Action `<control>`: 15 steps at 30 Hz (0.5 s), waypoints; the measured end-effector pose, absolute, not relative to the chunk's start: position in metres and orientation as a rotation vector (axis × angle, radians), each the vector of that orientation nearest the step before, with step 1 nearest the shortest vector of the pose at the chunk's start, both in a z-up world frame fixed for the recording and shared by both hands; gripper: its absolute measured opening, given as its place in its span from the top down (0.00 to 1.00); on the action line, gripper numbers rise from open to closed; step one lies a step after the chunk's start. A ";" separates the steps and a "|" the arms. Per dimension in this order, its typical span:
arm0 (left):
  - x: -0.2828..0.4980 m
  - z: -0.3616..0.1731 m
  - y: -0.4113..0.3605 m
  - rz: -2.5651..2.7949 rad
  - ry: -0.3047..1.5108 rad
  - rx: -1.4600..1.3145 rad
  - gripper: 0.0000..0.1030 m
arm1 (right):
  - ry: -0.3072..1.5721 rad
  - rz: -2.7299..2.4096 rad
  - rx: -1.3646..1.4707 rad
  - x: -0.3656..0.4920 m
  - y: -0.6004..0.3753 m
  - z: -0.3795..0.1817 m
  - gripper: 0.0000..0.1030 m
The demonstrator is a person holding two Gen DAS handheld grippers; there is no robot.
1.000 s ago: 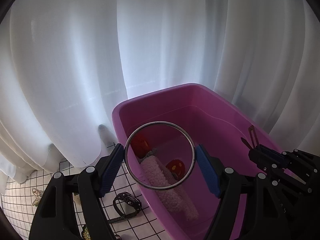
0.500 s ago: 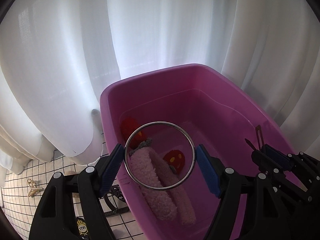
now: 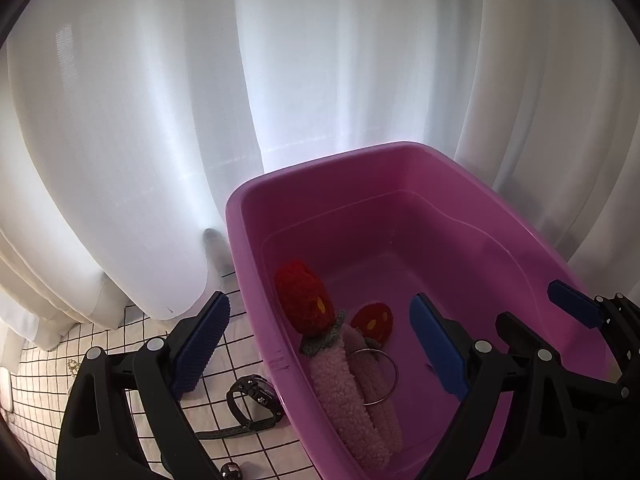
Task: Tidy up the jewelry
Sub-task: 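Open the left tool over the tub while the right tool releases the hairpin inside, then move both tools back to the table toward the pearl hair claw clip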
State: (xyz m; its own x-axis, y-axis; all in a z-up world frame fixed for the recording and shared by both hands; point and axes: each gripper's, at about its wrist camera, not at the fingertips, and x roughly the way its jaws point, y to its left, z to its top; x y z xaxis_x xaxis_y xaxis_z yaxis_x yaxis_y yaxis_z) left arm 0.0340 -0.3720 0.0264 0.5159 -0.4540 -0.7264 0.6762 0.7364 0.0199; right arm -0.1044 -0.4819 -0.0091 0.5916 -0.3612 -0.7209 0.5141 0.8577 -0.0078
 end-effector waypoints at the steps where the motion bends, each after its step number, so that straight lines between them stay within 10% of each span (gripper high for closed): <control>1: 0.034 0.027 -0.371 -0.692 0.767 0.317 0.13 | 0.786 -0.512 0.211 -0.104 -0.481 -0.009 0.42; 15: 0.039 0.045 -0.333 -0.681 0.764 0.257 0.10 | 0.748 -0.492 0.227 -0.108 -0.456 0.008 0.39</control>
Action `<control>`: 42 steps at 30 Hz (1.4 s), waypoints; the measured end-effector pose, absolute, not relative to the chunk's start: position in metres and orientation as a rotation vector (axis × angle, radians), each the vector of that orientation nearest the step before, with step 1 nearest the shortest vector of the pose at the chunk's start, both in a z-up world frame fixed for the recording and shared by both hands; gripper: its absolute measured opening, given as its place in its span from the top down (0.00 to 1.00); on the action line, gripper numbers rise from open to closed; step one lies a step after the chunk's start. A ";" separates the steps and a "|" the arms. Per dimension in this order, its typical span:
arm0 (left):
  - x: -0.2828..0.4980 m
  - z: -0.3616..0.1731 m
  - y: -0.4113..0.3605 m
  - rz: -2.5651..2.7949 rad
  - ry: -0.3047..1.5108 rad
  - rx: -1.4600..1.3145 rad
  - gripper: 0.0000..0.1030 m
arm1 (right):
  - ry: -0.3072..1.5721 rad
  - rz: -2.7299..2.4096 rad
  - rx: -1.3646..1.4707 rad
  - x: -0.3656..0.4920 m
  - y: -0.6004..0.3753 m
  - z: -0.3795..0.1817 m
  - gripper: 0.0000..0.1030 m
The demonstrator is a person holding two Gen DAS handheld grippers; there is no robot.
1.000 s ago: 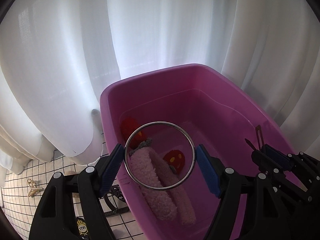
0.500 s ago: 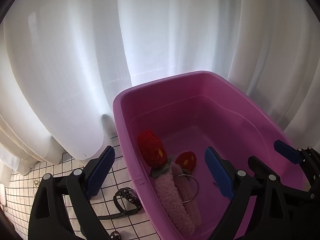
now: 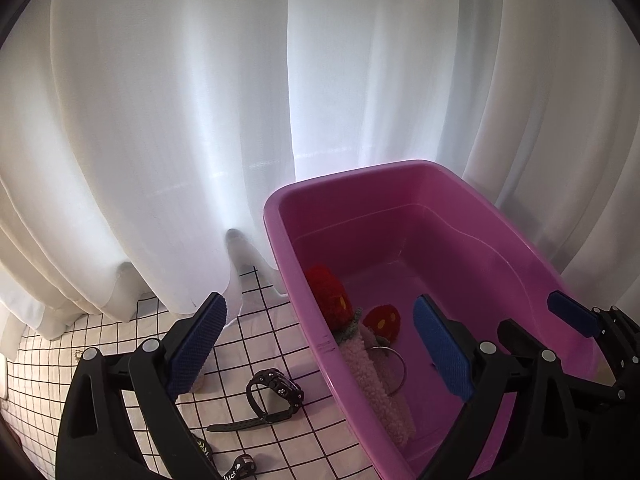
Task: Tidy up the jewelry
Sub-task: 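Move both tools back to the table toward the pearl hair claw clip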
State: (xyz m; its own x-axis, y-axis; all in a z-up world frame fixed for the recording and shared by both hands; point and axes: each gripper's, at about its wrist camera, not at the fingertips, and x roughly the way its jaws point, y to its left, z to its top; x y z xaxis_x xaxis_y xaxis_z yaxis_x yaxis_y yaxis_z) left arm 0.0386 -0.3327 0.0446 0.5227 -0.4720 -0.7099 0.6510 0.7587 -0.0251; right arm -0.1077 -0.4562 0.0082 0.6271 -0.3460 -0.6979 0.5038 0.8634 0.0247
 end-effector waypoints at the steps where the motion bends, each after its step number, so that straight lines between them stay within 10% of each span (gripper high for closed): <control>1: 0.039 0.046 -0.328 -0.679 0.763 0.254 0.09 | 0.740 -0.490 0.229 -0.109 -0.453 0.010 0.38; 42: 0.157 -0.034 0.003 -0.281 0.889 0.066 0.06 | 0.826 -0.217 0.231 -0.007 -0.266 -0.033 0.27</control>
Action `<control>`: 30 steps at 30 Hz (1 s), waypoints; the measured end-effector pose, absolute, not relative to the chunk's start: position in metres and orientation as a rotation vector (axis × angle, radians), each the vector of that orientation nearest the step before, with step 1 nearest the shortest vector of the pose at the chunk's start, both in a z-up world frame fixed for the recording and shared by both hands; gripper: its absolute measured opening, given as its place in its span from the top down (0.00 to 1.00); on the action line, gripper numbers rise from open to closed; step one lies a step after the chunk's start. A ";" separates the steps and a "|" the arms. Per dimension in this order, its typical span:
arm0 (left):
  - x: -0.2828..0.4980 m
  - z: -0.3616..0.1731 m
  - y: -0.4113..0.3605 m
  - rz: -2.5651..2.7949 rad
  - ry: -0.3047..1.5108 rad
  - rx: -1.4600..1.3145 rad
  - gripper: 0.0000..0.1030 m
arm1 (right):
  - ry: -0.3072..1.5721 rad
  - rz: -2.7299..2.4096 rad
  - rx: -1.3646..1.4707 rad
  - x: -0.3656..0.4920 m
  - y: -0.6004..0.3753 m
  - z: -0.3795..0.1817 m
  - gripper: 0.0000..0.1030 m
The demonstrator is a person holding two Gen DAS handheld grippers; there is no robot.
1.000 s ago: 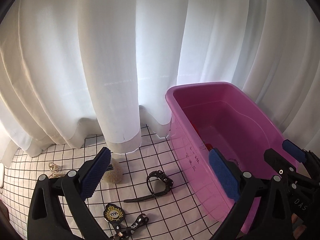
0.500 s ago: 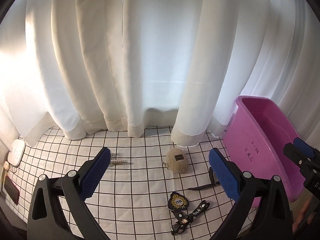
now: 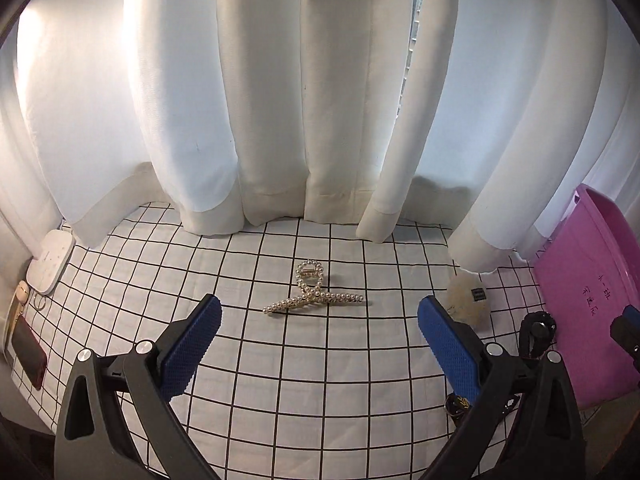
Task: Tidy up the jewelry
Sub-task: 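Move both tools back to the table toward the pearl hair claw clip, then grasp the pearl claw clip with the left tool while the right tool grasps the black lanyard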
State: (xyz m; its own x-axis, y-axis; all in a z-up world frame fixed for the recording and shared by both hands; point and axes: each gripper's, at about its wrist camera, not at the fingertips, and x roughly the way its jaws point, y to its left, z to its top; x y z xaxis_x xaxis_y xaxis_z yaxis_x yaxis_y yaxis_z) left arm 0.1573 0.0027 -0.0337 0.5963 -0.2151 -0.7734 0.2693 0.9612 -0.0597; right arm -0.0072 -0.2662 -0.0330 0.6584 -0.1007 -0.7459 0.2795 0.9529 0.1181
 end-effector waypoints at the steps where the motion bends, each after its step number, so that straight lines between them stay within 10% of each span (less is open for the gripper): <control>1: 0.162 -0.042 0.005 -0.278 0.904 0.066 0.06 | 0.842 -0.229 0.236 -0.004 -0.267 -0.040 0.27; 30: 0.230 -0.152 0.002 -0.305 0.993 0.195 0.06 | 1.144 -0.260 0.381 -0.011 -0.199 -0.174 0.27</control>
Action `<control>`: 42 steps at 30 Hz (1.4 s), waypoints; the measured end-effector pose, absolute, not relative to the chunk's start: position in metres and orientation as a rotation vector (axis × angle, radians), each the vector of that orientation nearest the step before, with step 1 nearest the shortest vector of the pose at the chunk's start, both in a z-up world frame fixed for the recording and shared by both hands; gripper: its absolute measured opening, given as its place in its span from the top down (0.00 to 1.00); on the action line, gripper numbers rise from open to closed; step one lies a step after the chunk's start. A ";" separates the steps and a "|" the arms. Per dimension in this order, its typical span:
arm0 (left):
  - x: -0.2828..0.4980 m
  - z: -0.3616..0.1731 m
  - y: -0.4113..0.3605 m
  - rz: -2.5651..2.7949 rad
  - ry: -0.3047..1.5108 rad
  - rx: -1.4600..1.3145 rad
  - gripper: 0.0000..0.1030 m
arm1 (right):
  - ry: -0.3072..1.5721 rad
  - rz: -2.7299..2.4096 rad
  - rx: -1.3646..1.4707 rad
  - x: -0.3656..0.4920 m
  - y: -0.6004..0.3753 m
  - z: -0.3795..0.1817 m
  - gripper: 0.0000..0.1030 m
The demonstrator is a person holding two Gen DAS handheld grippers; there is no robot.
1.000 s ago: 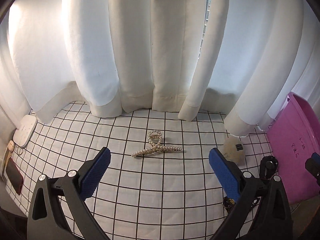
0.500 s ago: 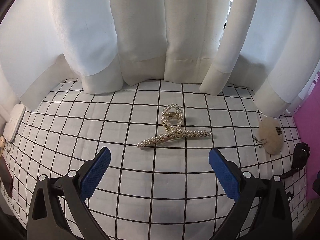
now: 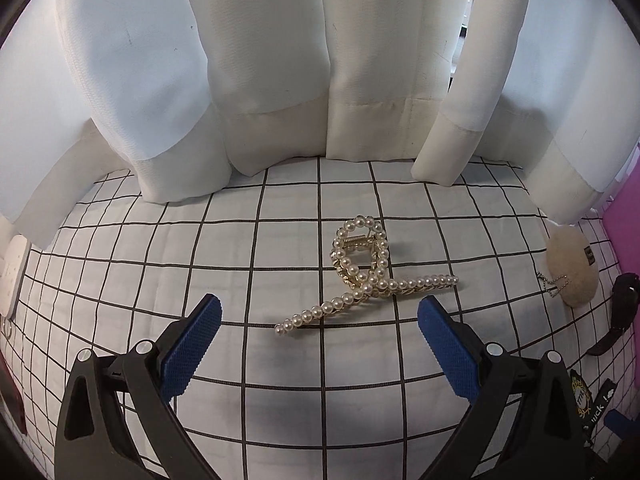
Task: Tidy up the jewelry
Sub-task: 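Grasp the pearl claw clip with the left tool while the right tool grasps the black lanyard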
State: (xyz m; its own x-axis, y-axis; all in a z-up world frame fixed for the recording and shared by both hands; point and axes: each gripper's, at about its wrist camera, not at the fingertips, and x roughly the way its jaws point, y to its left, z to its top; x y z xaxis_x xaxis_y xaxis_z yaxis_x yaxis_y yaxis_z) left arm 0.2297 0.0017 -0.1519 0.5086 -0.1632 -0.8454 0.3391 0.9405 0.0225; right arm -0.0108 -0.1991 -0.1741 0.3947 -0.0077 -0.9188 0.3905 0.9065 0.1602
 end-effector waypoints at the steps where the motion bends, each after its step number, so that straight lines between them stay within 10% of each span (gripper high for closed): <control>1: 0.231 -0.155 0.001 -0.309 0.997 0.200 0.06 | 1.151 -0.275 0.374 -0.011 -0.198 -0.177 0.27; 19: 0.257 -0.185 -0.018 -0.356 1.026 0.221 0.05 | 1.161 -0.375 0.271 -0.006 -0.183 -0.200 0.08; 42: 0.256 -0.186 -0.014 -0.340 0.977 0.207 0.05 | 1.064 -0.404 0.261 -0.014 -0.175 -0.201 0.08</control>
